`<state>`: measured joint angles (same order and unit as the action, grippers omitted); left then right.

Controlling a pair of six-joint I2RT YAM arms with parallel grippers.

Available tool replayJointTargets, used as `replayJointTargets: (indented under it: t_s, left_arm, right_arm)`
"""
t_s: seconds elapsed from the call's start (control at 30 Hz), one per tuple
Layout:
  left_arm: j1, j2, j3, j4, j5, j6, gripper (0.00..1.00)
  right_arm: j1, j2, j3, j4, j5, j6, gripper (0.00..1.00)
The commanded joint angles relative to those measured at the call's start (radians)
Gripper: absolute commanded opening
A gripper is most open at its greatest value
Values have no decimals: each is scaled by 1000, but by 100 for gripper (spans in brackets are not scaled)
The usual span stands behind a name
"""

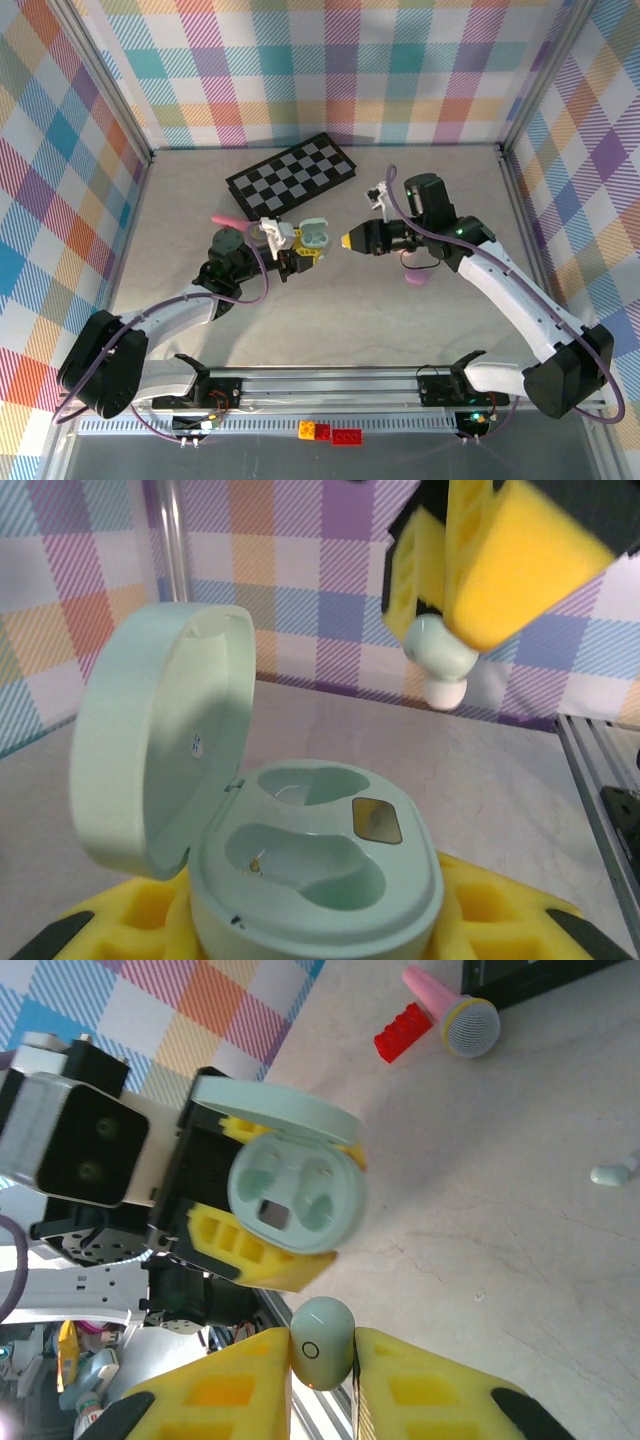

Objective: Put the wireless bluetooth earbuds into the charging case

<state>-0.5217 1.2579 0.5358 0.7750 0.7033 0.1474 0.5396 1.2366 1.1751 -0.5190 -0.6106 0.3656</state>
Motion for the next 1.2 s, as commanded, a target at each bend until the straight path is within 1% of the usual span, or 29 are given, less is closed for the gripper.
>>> replayJointTargets:
  t_s: [0.0,0.33,0.7,0.97,1.03,1.07,1.1,1.17]
  left_arm:
    - [-25,8,41,-15,45,45,35]
    - [-46,8,55,-26,60,51,35]
    - [-47,3,56,-2,61,40,35]
    - [-47,13,62,4,50,35,35]
    - [-47,11,60,8,46,33,35]
    - [-47,11,59,9,41,33,34]
    - [-47,11,58,9,36,34,35]
    - [-47,12,53,13,26,37,35]
  right_arm:
    - [30,26,60,-19,-10,-47,21]
    - [59,101,131,-54,20,-90,21]
    - [62,125,120,-66,38,-107,21]
    - [62,150,123,-67,12,-103,23]
    - [62,150,128,-77,22,-107,25]
    - [62,148,130,-79,27,-108,29]
    - [62,141,129,-78,32,-110,35]
    - [62,124,128,-74,43,-110,40]
